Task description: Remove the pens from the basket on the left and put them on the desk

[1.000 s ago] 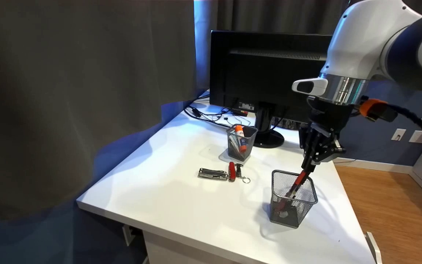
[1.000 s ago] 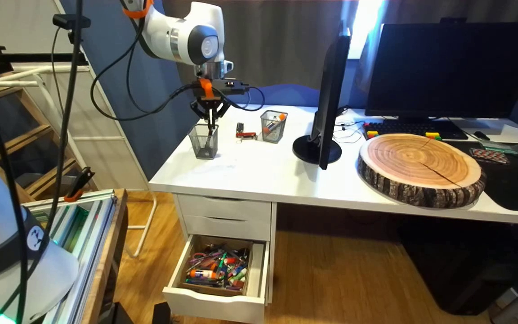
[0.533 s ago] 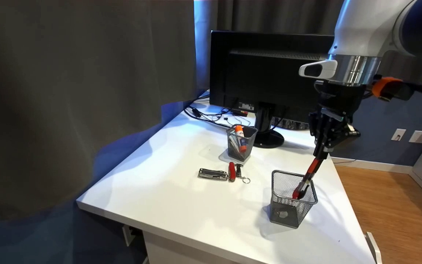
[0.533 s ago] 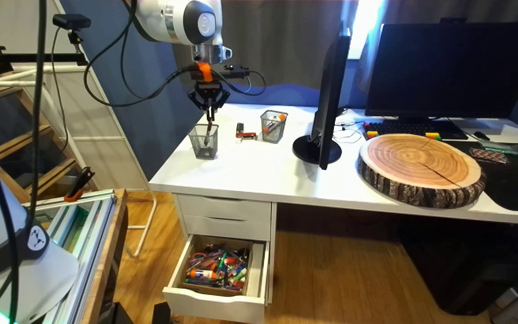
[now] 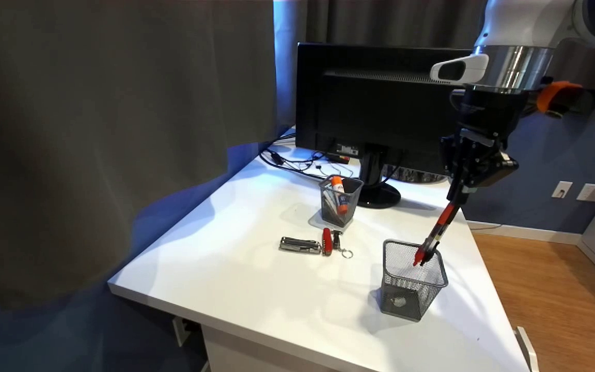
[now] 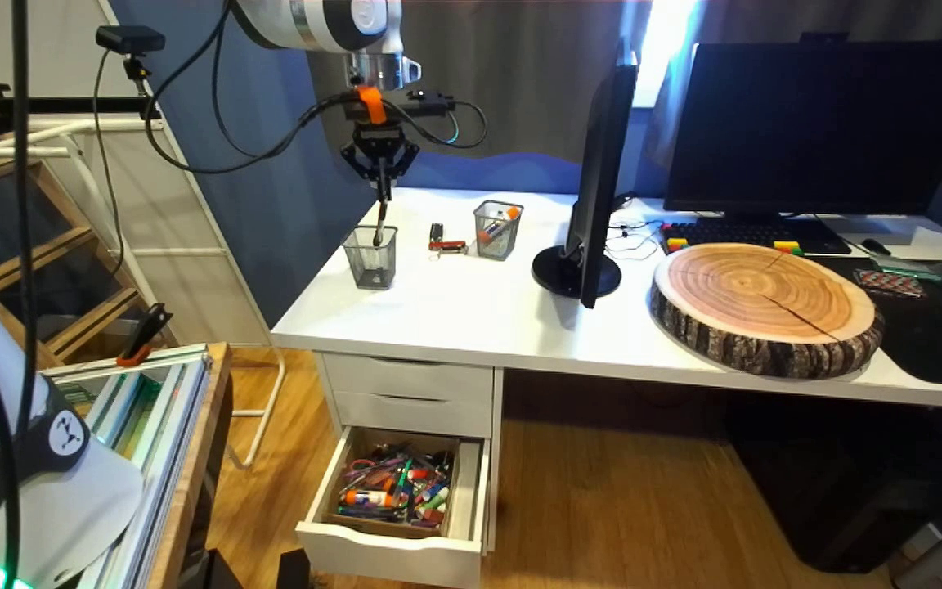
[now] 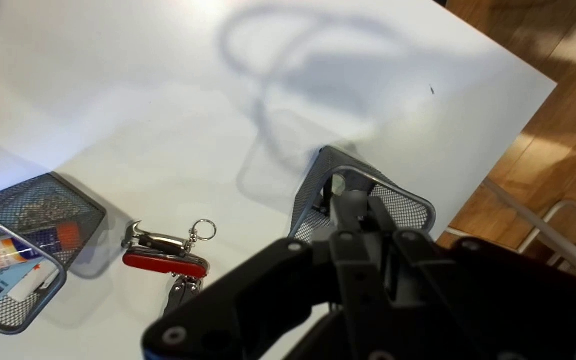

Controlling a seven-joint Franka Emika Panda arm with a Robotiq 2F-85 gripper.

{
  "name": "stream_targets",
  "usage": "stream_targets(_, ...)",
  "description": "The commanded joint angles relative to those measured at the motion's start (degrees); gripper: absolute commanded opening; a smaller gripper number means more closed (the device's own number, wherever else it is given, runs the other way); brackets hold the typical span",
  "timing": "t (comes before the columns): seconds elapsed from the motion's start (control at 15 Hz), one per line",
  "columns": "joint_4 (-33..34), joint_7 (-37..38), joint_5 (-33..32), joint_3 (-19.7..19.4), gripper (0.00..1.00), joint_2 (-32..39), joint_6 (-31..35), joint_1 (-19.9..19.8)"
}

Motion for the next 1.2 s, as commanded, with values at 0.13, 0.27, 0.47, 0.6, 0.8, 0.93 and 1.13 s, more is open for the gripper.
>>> stream_targets(0.13, -2.72, -2.93, 4.69, 0.35, 0.03, -4.81, 0.96, -1.26)
stream_targets(0.27, -3.57, -3.08, 6.06, 0.06, 0.03, -6.29, 1.86, -1.56)
stream_targets(0.47, -5.32, -3.0, 8.19, -0.71, 0.03, -8.2, 4.5, -2.13)
stream_targets(0.6, -6.64, -2.13, 8.7, -1.57, 0.03, -8.94, 6.97, -2.36)
stream_targets(0.8, -8.46, -0.27, 9.2, -2.79, 0.03, -8.65, 12.27, -2.7)
stream_targets(0.93, -9.5, 0.62, 9.56, -3.34, 0.03, -7.66, 16.45, -3.0)
stream_targets(1.13, -11.75, 1.61, 8.94, -3.95, 0.03, -5.42, 24.64, -3.37)
